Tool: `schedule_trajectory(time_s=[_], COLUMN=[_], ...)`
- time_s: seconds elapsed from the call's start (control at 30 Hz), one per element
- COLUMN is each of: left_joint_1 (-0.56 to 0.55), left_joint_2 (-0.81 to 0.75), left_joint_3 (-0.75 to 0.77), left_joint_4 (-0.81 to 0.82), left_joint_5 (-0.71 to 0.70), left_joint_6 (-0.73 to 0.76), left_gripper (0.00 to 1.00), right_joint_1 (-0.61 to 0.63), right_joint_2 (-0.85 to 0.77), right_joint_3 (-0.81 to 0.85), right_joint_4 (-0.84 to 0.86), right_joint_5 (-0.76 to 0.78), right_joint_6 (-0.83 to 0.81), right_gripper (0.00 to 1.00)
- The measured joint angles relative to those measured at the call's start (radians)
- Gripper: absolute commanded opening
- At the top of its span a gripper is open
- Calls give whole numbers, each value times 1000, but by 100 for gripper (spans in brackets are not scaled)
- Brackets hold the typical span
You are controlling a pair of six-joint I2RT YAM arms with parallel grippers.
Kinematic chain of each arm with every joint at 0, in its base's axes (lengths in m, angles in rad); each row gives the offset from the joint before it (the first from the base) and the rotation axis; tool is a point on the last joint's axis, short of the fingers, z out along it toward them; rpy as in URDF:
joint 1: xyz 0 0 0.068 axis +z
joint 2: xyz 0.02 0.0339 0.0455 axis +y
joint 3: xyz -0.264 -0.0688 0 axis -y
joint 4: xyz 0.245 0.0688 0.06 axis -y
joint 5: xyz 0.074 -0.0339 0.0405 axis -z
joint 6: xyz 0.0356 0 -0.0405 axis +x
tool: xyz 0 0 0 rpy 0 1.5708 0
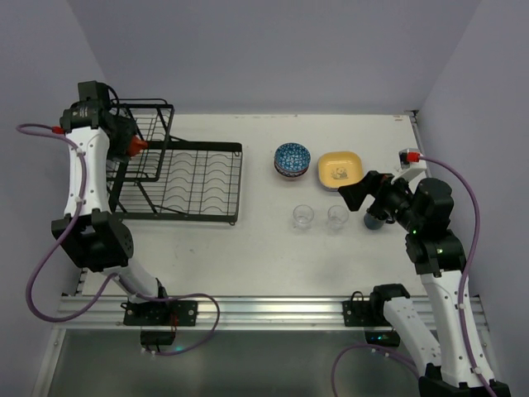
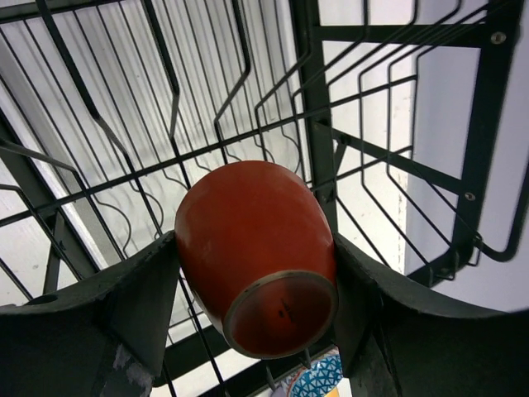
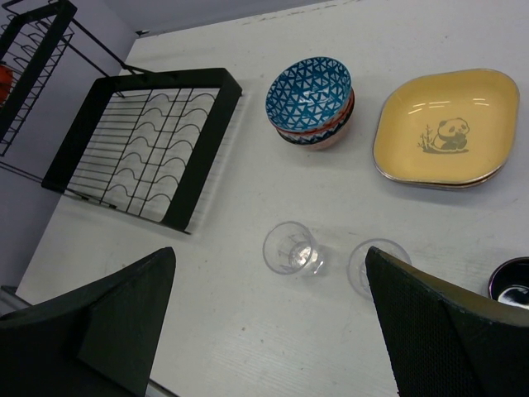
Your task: Unload the mixed dishes from the dish rack
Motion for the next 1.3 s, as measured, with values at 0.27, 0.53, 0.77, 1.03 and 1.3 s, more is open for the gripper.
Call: schedule_trajectory(time_s=[0.27,0.53,0.77,1.03,1.3], left_joint_1=[0,0,-113,-700,-892], left_joint_2=[-64,-381,-607,-576,-622], left_joint_3=[2,-214,-468,-839,-1100], left_joint_4=[59,465,1110,1469,1881], left_joint_5=[5,146,624,898,1013], left_joint_6=[24,181,251,394,463], left_gripper=[0,0,0,0,0], right_joint_1=[0,0,0,3,72], right_joint_2=[0,-22,-46,-38,-12], right_joint_3=[0,-14,-35,-206,-296], right_joint_4=[0,21,69,538,923], right_joint_5=[0,-5,-130,-521,-659], right_joint_6=[0,0,31,365,710], right_gripper=[99,99,99,98,87])
